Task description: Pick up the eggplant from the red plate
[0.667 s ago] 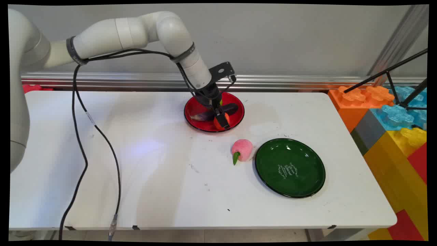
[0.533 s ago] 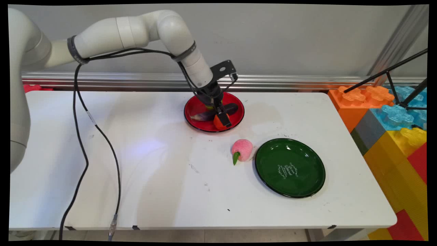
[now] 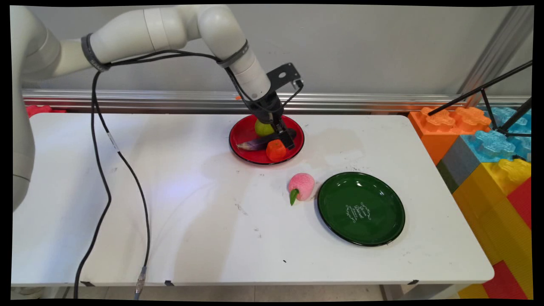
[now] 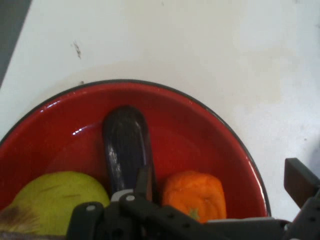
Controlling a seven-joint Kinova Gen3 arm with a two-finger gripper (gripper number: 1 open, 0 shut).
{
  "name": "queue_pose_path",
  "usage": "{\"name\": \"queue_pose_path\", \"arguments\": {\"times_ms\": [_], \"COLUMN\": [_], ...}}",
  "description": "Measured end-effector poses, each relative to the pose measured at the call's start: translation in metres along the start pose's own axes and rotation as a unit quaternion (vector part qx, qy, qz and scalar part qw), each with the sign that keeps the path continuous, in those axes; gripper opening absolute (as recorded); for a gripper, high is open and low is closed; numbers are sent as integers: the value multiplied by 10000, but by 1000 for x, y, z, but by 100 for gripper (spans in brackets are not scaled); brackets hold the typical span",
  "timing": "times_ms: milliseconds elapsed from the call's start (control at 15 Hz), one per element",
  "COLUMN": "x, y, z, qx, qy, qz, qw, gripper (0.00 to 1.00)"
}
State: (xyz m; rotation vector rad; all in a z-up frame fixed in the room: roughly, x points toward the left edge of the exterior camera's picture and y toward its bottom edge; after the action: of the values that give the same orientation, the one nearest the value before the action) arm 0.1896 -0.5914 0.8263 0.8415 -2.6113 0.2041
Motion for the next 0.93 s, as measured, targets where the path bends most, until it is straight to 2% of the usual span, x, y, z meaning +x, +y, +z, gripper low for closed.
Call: {"name": "queue_pose_path", "arguments": {"times_ms": [400, 733, 933], "x": [13, 13, 9], "y": [17, 25, 26], "z": [-17, -30, -40], "qx": [306, 668, 804], "qy": [201, 357, 374], "qz": [-463, -1008, -1234], "qw": [9983, 9920, 9884], "gripper": [100, 100, 100]}}
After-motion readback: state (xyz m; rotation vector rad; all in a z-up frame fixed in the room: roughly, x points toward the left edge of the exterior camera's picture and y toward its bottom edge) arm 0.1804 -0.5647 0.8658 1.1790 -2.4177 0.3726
